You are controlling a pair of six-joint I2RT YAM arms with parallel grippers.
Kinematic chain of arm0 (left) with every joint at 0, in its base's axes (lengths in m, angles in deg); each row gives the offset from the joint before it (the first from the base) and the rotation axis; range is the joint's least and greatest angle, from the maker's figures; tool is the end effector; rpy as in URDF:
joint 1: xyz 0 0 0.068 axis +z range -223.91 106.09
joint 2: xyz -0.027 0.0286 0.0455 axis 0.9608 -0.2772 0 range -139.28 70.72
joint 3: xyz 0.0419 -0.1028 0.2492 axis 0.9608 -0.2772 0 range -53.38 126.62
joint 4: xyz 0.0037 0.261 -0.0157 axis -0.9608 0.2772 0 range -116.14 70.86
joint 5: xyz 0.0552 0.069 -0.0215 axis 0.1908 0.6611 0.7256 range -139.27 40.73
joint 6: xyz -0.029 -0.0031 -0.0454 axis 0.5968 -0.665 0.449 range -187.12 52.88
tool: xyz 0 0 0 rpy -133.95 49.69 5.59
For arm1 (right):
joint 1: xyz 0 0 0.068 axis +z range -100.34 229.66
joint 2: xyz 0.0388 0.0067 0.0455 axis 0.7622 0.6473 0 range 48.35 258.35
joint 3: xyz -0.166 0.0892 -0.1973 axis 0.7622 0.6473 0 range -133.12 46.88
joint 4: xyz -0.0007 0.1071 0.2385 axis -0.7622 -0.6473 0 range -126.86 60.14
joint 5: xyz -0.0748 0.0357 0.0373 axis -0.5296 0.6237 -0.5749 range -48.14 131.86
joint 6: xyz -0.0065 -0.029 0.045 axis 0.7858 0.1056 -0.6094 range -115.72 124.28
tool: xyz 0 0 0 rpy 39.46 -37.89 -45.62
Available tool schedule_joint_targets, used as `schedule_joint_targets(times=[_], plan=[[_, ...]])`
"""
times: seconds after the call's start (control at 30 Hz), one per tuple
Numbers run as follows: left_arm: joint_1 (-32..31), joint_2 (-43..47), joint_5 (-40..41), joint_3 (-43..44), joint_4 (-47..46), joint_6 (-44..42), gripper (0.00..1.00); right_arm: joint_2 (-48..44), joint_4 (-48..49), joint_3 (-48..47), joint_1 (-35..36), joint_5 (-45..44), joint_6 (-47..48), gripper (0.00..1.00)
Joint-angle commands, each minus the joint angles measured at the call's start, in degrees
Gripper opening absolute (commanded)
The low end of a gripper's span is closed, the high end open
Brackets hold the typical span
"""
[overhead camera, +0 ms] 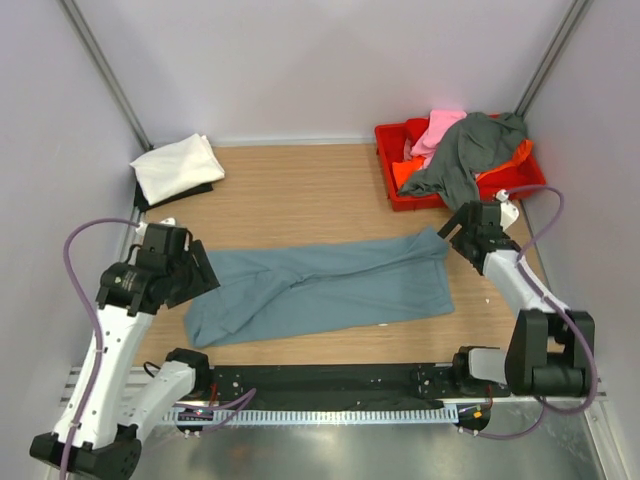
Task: Fold and stack the t-shirts
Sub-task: Fold the tshirt
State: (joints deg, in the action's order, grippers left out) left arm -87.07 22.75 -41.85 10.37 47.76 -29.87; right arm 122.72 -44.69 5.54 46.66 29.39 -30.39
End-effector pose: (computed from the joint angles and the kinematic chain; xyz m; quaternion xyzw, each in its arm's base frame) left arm 0.1184 -0.0229 0.3412 -0.2176 0.9347 -0.0604 0.2745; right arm 0.2591 -0.0212 0.2038 0.3365 0.8653 0.0000 0.3715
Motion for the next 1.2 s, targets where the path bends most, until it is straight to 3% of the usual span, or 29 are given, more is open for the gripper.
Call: schedule_joint_targets(times=[0.0,0.2,0.37,0.5,0.6,0.67,0.93,1.13,1.17], plan=[[-0.3,-2.7,-2.0,-4.8,-9.6,3.4,0.65,-8.0,6.3,0.4,0.3,5.9,0.3,0.89],[-0.3,-6.1,-0.3,-12.3,-22.2,10.6,0.58,-5.0,10.6,-0.2,5.4,17.5,3.2,0.82],[-0.3,-11.4,0.0,-18.6,-28.9,14.2,0.5,2.8,9.8,-3.5,16.2,17.7,6.7,0.79],[-0.2,-15.9,-0.1,-23.7,-34.2,16.2,0.45,10.9,7.9,-6.0,19.8,17.7,6.2,0.76],[-0.2,-21.6,2.0,-24.1,-37.4,15.7,0.17,14.9,6.0,-6.7,21.6,17.3,5.1,0.76],[-0.2,-27.7,2.9,-23.1,-38.7,15.4,0.1,17.0,4.3,-7.0,22.6,16.2,4.8,0.76],[5.0,-50.5,2.1,-8.8,-40.4,9.2,0.09,15.1,0.6,-1.4,31.3,16.0,-1.2,0.75],[4.7,-69.3,4.0,13.2,-36.3,6.2,0.06,4.8,-0.6,4.5,44.0,14.8,-10.9,0.75],[4.2,-71.5,4.4,21.3,-35.6,5.7,0.06,4.0,-0.4,4.7,46.7,14.7,-15.0,0.75]])
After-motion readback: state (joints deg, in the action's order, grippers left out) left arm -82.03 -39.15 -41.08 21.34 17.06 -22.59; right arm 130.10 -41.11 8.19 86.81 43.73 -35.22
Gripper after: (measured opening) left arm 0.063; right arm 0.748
